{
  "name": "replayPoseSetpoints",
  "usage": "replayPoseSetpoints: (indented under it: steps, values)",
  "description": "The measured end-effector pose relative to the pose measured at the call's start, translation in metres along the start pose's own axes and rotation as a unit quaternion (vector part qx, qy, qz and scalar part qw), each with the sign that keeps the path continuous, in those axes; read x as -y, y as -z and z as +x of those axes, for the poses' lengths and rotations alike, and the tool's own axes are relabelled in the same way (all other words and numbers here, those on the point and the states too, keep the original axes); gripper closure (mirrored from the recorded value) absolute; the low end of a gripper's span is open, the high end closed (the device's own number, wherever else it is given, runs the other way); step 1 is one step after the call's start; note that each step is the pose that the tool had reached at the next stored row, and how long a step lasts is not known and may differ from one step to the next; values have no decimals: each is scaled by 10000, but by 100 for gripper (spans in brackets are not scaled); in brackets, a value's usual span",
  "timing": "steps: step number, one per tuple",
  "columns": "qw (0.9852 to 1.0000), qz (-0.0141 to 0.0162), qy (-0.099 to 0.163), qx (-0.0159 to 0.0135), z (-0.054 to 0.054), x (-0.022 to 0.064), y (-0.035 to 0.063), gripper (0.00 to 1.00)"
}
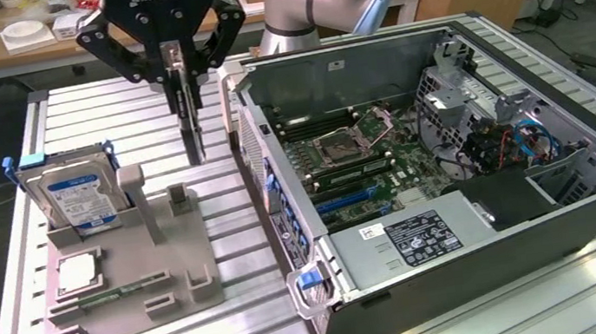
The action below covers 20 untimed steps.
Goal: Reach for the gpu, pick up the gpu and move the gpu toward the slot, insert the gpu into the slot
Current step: 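Pick up the gpu and move the gpu toward the slot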
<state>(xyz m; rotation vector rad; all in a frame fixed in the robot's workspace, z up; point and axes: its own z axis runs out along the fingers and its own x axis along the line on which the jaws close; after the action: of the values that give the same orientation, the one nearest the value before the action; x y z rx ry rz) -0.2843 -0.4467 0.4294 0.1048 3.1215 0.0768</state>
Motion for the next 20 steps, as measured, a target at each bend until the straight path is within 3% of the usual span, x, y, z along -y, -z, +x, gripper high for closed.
replayPoseSetpoints:
  steps: [20]
  values:
    - [10000,0,0,0,-848,-57,-16,73]
